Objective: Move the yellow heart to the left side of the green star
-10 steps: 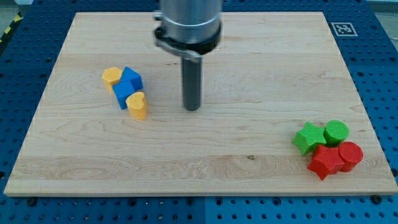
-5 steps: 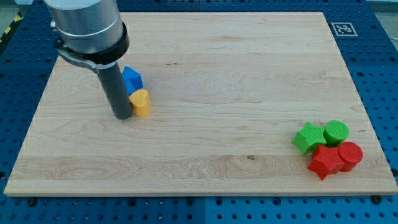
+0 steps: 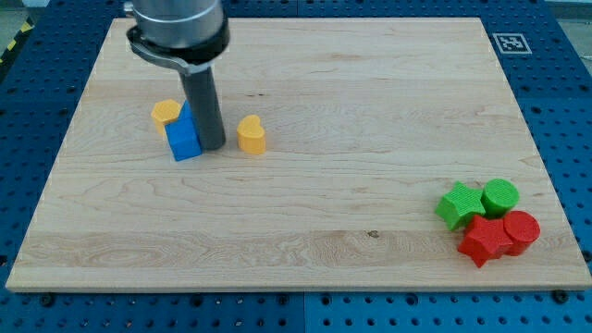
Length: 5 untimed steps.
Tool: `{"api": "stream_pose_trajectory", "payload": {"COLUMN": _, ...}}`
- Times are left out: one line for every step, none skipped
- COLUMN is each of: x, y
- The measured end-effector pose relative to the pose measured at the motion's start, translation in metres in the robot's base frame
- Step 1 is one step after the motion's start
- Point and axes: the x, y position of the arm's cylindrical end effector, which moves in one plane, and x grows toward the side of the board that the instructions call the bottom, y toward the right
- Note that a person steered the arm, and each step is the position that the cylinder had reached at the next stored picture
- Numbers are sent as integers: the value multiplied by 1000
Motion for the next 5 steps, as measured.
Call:
{"api": "stream_pose_trajectory", "payload": {"x": -23, "y": 0}}
{"api": "stream_pose_trajectory", "payload": {"x": -23, "y": 38}}
{"api": "stream_pose_trajectory", "payload": {"x": -23, "y": 62}}
{"api": "stream_pose_trajectory", "payload": {"x": -23, "y": 63}}
{"api": "stream_pose_trajectory", "payload": {"x": -23, "y": 67}}
